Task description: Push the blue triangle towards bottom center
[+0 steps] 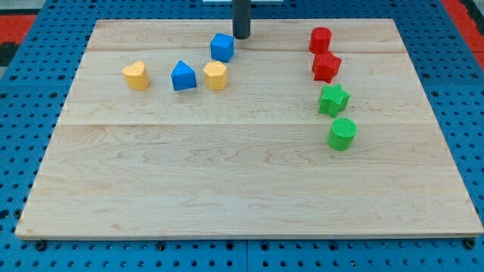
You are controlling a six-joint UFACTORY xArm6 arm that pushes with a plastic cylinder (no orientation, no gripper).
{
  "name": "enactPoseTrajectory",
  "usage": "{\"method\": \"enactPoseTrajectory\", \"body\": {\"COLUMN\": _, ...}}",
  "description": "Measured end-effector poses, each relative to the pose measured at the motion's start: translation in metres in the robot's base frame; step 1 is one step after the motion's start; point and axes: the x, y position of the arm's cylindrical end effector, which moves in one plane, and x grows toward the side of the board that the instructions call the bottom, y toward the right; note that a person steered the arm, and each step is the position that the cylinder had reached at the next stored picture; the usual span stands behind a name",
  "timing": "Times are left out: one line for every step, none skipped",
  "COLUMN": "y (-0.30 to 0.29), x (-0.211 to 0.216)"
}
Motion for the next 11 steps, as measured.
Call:
{"method": "enactPoseTrajectory", "body": {"y": -0.032, "x": -0.016}}
{"method": "enactPoseTrajectory", "body": {"y": -0.072, "x": -0.005}}
{"method": "enactPoseTrajectory", "body": {"y": -0.079, "x": 0.032}}
{"method": "enactPoseTrajectory", "body": {"y": -0.08, "x": 0.074}}
{"method": "enactPoseTrajectory", "body": {"y": -0.091, "x": 0.102}}
{"method": "enactPoseTrajectory", "body": {"y": -0.11, "x": 0.128}}
{"method": "enactPoseTrajectory", "body": {"y": -0.11, "x": 0.168}}
{"method": "enactPoseTrajectory", "body": {"y": -0.104, "x": 0.189}}
{"method": "enactPoseTrajectory", "body": {"y": -0.125, "x": 0.19}}
{"method": "enactPoseTrajectory", "body": {"y": -0.123, "x": 0.199}}
{"method": "enactPoseTrajectory", "body": {"y": -0.081, "x": 0.199}}
